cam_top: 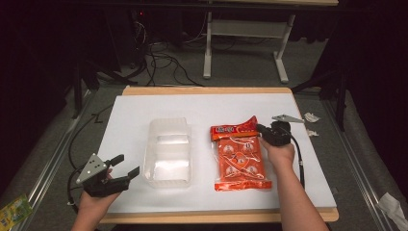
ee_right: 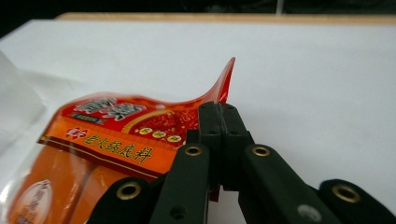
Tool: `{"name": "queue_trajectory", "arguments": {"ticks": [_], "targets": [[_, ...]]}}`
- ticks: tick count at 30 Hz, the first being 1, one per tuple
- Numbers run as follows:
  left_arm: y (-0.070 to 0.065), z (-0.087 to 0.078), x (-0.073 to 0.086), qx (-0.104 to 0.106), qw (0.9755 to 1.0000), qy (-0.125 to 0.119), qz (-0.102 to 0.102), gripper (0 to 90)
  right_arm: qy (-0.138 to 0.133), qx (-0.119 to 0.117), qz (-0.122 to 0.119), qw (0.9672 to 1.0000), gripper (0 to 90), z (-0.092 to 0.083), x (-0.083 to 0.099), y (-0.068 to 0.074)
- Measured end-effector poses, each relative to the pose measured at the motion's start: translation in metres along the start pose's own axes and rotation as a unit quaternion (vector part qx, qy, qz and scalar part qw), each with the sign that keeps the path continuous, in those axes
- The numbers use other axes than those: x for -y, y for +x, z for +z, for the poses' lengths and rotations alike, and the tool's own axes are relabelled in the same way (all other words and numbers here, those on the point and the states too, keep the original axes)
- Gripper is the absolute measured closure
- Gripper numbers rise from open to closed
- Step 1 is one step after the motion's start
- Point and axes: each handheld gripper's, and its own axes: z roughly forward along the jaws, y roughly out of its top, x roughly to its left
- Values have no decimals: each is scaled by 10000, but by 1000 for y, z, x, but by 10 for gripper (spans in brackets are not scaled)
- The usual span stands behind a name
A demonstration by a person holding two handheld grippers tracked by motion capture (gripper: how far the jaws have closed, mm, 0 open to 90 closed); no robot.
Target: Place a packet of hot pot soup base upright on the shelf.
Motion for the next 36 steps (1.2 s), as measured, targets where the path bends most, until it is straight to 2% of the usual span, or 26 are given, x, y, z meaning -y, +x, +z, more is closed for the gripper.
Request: {"name": "queue_trajectory", "arguments": {"ticks": [1,2,5,9,10,11,12,13,14,15,16,18,19,20,21,22,23,24,25,26,27,28,29,33,35,36], "targets": [[-3,0,-2,19,10000,-30,41,249,-73,-35,-2,10000,900,-4,-2,2],[-6,0,-5,27,9999,-51,84,248,-296,-113,-107,9994,900,-17,-5,6],[-17,1,-12,107,9998,-117,116,248,-477,-157,-178,9986,900,-28,-9,13],[-39,7,-26,348,9991,-227,20,247,-936,-342,-312,9945,900,-57,-14,30],[-39,7,-26,348,9991,-227,20,246,-1031,-387,-343,9933,900,-63,-14,33],[-49,12,-33,447,9987,-229,-26,245,-1124,-430,-378,9920,900,-69,-14,38],[-49,12,-33,447,9987,-229,-26,244,-1124,-430,-378,9920,900,-69,-14,38],[-54,16,-37,520,9983,-243,-64,244,-1307,-450,-513,9891,900,-81,-14,46],[-58,19,-40,591,9979,-236,-87,244,-1307,-450,-513,9891,900,-81,-14,46],[-68,29,-47,715,9971,-212,-129,242,-1469,-501,-566,9863,900,-92,-11,53],[-68,29,-47,715,9971,-212,-129,240,-1469,-501,-566,9863,900,-92,-11,53],[-77,42,-53,852,9961,-177,-122,238,-1646,-588,-629,9826,900,-102,-9,60],[-85,58,-59,918,9957,-97,-65,235,-1739,-663,-654,9803,900,-109,-7,65],[-85,58,-59,918,9957,-97,-65,230,-1739,-663,-654,9803,900,-109,-7,65],[-91,77,-65,943,9955,47,-3,226,-1826,-698,-765,9777,900,-114,-4,72],[-91,77,-65,943,9955,47,-3,222,-1826,-698,-765,9777,900,-114,-4,72],[-93,86,-68,973,9952,92,-3,221,-1914,-688,-875,9752,900,-117,-1,77],[-95,95,-70,1011,9948,150,-12,221,-1914,-688,-875,9752,900,-117,-1,77],[-97,113,-77,1087,9934,340,-115,221,-1954,-727,-894,9739,900,-120,0,80],[-97,113,-77,1087,9934,340,-115,219,-1954,-727,-894,9739,900,-120,0,80],[-99,126,-83,1142,9923,442,-177,219,-1960,-754,-927,9733,900,-122,0,81],[-99,126,-83,1142,9923,442,-177,219,-1960,-754,-927,9733,900,-122,0,81],[-100,141,-90,1206,9906,590,-270,220,-1983,-784,-938,9725,900,-124,1,82],[-103,154,-95,1314,9887,625,-355,229,-1991,-769,-964,9722,900,-127,4,83],[-103,166,-95,1519,9842,689,-588,233,-1972,-783,-962,9725,900,-129,5,81],[-103,166,-95,1519,9842,689,-588,234,-1976,-801,-912,9727,900,-129,6,80]]}}
